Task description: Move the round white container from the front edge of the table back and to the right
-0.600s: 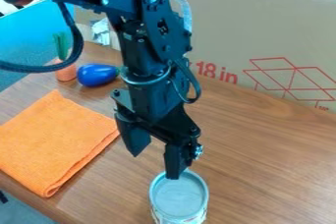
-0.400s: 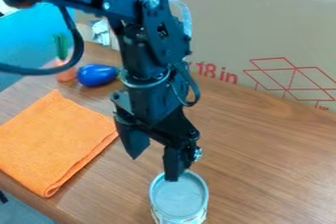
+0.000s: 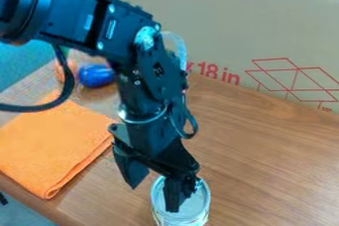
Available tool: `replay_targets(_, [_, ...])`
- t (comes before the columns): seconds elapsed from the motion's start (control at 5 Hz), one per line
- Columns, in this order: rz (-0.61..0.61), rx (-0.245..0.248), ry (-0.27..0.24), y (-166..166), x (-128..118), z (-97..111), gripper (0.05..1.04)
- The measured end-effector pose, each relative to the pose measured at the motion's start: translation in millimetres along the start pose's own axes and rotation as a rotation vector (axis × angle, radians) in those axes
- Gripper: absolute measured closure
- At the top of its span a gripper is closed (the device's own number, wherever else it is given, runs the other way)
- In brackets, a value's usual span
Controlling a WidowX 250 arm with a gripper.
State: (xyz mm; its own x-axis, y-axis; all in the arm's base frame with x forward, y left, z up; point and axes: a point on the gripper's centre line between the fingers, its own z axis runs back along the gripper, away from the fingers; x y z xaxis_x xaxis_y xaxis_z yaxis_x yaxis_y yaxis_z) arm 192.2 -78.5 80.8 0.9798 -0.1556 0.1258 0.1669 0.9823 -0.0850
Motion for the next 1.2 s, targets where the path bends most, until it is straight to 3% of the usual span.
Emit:
replay_targets(0.4, [0.051, 0.026, 0.048, 0.3, -10.7, -6.6, 0.082])
replay_targets(0.8, [0.101, 0.081, 0.165, 4.2, -28.5, -20.4, 0.082])
replay_targets(1.2, [0.113, 0.115, 0.225, 6.1, -28.0, -36.8, 0.082])
